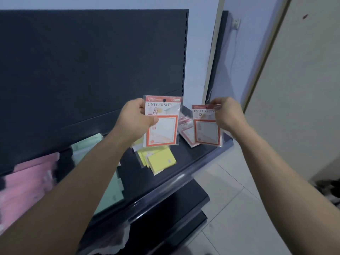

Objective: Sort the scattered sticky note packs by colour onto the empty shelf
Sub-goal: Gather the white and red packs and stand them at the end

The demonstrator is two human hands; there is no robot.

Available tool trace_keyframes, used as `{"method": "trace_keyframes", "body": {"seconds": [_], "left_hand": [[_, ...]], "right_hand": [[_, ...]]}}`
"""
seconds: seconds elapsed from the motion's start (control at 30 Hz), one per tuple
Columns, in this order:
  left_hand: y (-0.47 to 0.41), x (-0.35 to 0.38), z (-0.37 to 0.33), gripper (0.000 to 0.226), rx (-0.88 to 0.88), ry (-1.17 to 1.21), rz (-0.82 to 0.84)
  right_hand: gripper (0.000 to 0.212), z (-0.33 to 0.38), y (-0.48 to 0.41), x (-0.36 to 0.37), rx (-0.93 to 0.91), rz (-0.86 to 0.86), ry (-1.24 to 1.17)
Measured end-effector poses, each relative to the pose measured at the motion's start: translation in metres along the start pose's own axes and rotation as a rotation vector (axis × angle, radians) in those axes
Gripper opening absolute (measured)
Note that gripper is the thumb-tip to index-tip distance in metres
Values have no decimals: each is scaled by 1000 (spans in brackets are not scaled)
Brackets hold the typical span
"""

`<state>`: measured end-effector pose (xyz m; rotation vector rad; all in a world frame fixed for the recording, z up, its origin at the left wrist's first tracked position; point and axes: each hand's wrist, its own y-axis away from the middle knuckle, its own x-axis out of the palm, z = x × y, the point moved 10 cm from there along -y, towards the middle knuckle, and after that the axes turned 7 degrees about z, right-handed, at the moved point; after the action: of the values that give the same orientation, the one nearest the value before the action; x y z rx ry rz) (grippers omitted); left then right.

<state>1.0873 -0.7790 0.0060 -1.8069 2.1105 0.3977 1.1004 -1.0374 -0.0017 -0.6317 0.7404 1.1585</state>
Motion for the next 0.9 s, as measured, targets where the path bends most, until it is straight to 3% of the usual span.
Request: {"method": "trace_keyframes", "body": {"seconds": [0.27,0.47,0.73,0.9], "left_hand": [[-54,34,-3,24,-119,28,-228],[-62,60,20,20,-264,58,-328],[-59,87,52,16,-419,60,-305],[-66,99,66,15,-467,93,-276]], "right_hand": [[20,-13,-108,42,-200,336,33],[31,-23,-129,90,-311,601,194],[19,-38,-139,129,-301,738,183],[23,-30,-152,117,-345,639,158]]}}
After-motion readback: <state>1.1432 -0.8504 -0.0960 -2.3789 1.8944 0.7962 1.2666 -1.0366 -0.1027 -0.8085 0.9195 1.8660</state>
